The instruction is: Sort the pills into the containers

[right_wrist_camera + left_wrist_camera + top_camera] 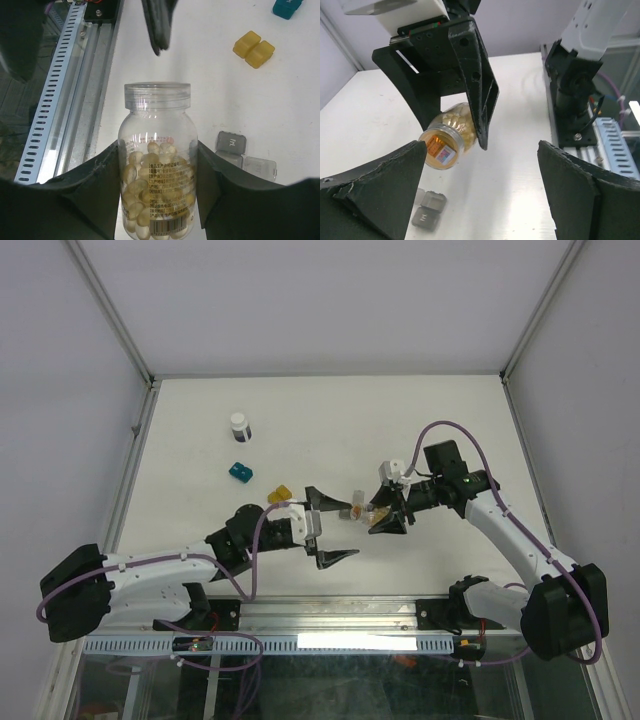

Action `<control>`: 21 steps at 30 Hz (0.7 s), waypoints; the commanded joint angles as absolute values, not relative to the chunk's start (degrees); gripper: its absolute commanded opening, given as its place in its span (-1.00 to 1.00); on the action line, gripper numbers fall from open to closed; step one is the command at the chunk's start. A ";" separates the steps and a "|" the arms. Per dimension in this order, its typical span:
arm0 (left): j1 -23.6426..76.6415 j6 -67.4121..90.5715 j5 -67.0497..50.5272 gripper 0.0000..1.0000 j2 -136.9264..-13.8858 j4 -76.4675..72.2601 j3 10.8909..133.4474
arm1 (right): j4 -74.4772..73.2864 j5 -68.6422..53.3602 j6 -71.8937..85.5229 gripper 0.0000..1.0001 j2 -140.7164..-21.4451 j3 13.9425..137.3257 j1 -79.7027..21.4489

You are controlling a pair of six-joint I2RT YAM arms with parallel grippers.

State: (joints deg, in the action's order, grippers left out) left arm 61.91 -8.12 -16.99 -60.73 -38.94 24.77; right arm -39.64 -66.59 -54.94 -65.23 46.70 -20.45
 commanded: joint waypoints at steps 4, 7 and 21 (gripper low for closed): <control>57.14 -19.59 -28.22 0.77 -67.88 -38.32 32.32 | -39.87 -69.42 -57.13 -1.00 -64.51 49.12 -20.22; 56.72 -19.01 -28.24 0.58 -70.18 -38.33 33.42 | -39.98 -69.50 -57.22 -1.00 -64.51 49.09 -20.33; 54.57 -15.45 -30.38 -0.73 -72.79 -37.11 35.48 | -40.51 -69.71 -57.58 -1.00 -64.78 49.31 -20.30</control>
